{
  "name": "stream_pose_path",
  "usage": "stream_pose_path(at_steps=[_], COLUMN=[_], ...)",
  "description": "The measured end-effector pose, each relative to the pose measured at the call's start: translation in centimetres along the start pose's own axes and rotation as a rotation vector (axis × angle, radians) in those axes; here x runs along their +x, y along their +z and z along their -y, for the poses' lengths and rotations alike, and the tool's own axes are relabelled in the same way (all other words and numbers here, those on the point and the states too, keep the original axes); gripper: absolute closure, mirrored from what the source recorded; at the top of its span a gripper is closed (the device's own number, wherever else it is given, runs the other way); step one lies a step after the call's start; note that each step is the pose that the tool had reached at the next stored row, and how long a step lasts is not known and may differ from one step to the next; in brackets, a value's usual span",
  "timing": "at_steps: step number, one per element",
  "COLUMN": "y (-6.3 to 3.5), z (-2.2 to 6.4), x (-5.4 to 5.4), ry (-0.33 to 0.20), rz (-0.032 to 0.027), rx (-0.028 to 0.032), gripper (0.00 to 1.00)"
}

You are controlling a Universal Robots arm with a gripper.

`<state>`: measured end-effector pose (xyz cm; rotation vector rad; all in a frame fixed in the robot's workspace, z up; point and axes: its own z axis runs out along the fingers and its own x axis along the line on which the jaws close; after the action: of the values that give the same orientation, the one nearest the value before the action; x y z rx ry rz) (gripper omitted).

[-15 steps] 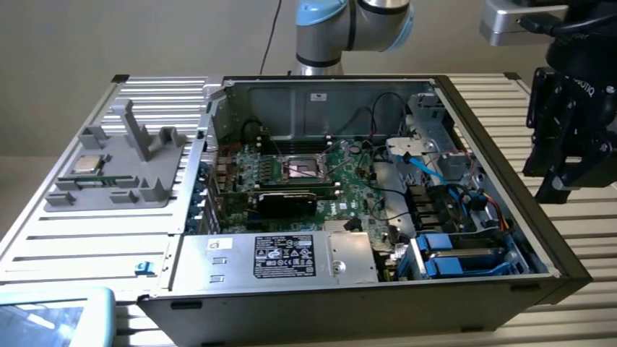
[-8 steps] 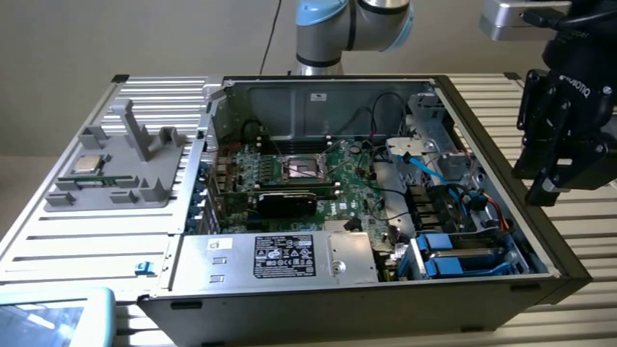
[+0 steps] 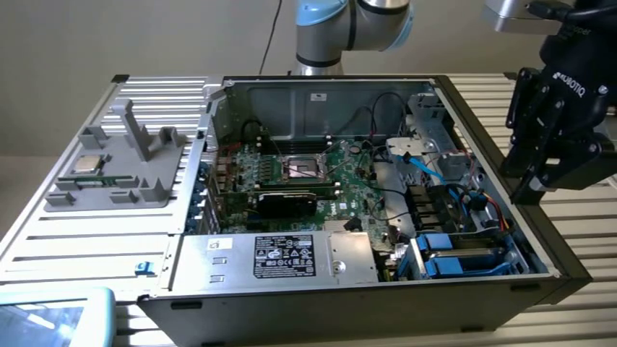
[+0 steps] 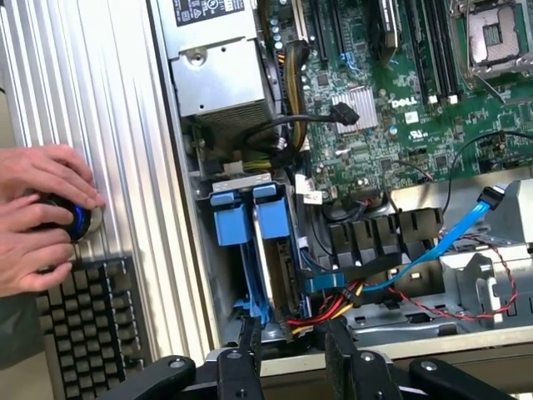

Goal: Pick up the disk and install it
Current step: 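Insert the first disk wire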

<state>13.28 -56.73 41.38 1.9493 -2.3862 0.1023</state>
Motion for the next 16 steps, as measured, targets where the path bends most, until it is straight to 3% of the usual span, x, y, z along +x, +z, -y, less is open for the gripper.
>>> stream_pose_path(at_steps=[5,6,9,13,14,16], y=[-0.1,-0.15,-0.43,-0.51,-0.5,-0.46], z=[0.34,0.43,0.71,1.07,1.13,1.27], x=[0.5,0.6,1.0,1.8,1.9,2.3], ry=[0.0,-0.001,-0.001,-0.001,-0.001,-0.002], rz=[0.0554,0.0634,0.078,0.0832,0.0887,0.1078], rx=[-0.015,-0.017,-0.022,-0.0308,-0.0327,-0.0386], gripper=[0.56,0.56,0.56,0.56,0.56,0.56])
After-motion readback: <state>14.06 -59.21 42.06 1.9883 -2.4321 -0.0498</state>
